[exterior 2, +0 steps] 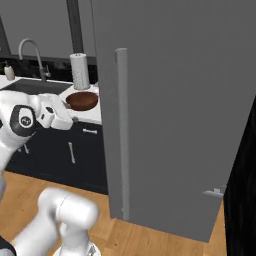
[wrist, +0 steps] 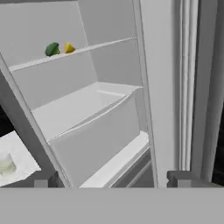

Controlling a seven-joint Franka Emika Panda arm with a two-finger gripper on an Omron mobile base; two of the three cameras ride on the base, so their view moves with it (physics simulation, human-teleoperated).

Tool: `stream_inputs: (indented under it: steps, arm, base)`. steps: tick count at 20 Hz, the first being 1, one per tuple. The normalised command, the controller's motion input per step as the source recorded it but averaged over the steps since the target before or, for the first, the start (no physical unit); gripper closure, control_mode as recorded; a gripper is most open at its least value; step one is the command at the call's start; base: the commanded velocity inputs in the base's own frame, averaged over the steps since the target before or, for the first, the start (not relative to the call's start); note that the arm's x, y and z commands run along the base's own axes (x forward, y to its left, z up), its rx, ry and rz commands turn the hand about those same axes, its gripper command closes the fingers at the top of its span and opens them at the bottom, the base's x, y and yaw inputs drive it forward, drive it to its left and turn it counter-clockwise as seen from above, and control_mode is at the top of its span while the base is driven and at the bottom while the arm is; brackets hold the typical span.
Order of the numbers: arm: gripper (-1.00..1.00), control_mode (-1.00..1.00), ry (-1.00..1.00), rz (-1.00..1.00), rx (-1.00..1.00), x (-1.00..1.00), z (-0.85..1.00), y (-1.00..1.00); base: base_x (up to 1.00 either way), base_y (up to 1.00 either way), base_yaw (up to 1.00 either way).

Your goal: Grab a lemon wedge from the fridge and one ice cube from the ice bowl, and put them in the glass of lemonade.

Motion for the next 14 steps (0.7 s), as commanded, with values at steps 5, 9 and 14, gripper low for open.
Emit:
stream_inputs:
  steps: [5,9,14]
  arm:
    - [-1.00,-1.00,0.31,-0.51,-0.02,0.99,-0.08,-0.60]
    - [-1.00,-1.00,0.26,-0.46,0.00,0.48,-0.17,-1.00]
    - [-1.00,-1.00,0.22,-0.43,0.02,0.04,-0.18,-1.00]
  base:
    - [0.00,0.00,0.00]
    - [0.00,0.00,0.00]
    - [0.00,0.00,0.00]
